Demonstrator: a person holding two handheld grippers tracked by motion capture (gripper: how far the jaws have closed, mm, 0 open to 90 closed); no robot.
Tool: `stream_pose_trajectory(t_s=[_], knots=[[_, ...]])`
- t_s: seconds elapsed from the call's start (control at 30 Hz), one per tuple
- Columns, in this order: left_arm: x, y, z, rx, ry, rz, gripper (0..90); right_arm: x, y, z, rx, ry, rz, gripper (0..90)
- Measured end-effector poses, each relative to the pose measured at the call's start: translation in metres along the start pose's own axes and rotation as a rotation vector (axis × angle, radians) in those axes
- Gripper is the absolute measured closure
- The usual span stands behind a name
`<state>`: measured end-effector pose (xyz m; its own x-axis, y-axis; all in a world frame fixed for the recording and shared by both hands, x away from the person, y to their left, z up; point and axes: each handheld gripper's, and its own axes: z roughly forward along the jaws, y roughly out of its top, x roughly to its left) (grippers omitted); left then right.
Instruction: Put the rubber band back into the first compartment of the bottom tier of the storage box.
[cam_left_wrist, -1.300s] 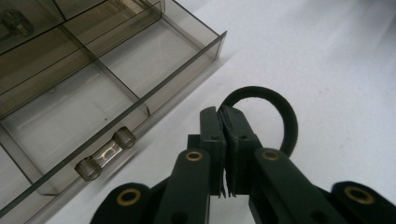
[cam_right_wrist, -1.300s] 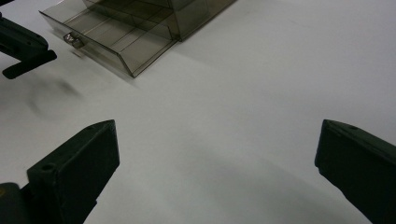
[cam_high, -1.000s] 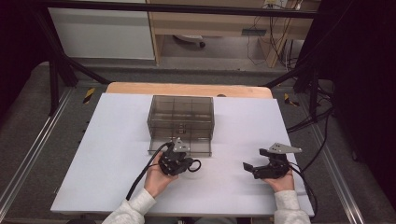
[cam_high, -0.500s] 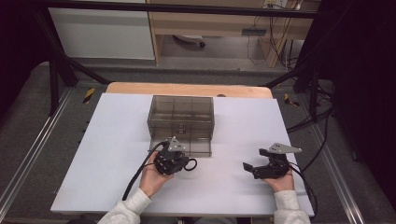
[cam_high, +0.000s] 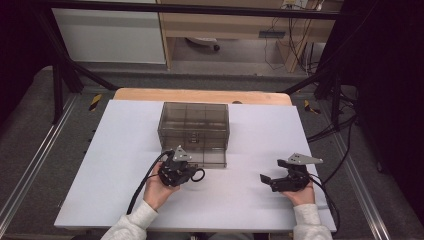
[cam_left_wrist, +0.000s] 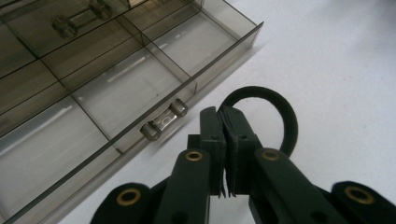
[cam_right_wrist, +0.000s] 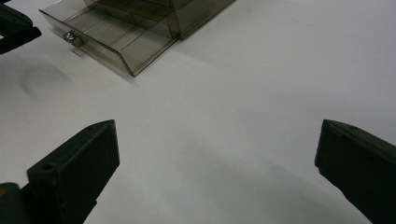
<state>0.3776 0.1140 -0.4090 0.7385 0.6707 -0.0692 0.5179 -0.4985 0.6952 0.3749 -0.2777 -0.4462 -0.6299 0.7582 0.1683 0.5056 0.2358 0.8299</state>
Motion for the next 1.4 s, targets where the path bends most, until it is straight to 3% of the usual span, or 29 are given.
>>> stream_pose_trajectory(t_s=[1.4], knots=[[0.021,-0.005,-0.022,-0.03,0.042,-0.039,86.7,0.0,0.0,0.001,0.006,0.0,0.004,0.4]])
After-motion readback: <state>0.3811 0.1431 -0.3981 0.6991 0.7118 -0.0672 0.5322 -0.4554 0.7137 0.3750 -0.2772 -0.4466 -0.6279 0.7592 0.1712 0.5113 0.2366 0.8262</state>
